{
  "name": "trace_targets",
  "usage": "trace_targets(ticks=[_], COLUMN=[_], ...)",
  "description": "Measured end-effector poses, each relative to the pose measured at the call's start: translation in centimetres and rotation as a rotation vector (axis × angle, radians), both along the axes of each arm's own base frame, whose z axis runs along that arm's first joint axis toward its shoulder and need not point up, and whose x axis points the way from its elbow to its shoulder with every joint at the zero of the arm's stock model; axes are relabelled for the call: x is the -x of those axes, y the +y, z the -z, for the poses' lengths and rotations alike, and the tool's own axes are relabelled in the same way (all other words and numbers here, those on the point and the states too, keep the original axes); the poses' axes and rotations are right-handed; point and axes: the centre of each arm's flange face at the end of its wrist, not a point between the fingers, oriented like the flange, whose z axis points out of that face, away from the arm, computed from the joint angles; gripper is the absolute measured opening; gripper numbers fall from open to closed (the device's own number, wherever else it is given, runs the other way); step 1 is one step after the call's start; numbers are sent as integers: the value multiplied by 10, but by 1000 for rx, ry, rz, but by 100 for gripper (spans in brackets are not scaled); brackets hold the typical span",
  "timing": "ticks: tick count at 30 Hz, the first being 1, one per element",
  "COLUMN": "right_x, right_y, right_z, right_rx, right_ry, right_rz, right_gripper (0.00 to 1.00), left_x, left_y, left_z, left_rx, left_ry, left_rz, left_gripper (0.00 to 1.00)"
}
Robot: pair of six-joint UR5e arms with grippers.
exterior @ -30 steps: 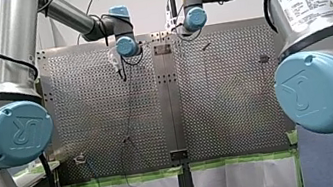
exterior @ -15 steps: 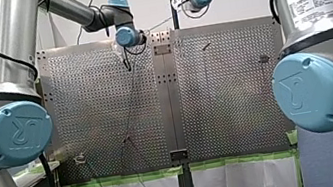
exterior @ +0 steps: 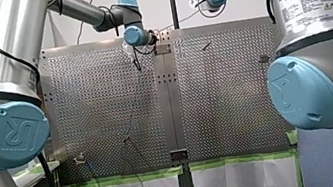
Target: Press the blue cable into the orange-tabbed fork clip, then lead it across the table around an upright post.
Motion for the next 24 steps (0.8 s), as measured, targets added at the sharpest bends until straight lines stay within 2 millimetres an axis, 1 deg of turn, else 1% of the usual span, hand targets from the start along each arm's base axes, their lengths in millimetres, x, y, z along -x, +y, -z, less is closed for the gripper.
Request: trace_targets(ticks=[5, 8, 10, 15, 19, 21, 24], right_x=[7, 8, 10, 16, 23, 28, 37], right_y=[-15, -22, -27, -38, -48, -53, -58], right_z=[14, 23, 28, 40, 49, 51, 52], right_rx=[-23, -36, -43, -61, -76, -79, -81], right_ry=[8, 13, 14, 19, 20, 16, 12], right_rz=[19, 25, 30, 42, 56, 65, 78], right_gripper=[0, 0, 0, 0, 0, 0, 0], left_x=[-3, -5, -4, -5, -9, -11, -14], left_y=[-14, -18, -25, -47, -61, -65, -69], left_z=[2, -7, -10, -2, 5, 4, -3], left_rx=[-16, -10, -12, -47, -55, -53, -44], left_ry=[17, 4, 2, 28, 38, 34, 19], left_rz=[16, 20, 28, 50, 59, 59, 58], left_gripper=[1, 1, 1, 1, 1, 1, 1])
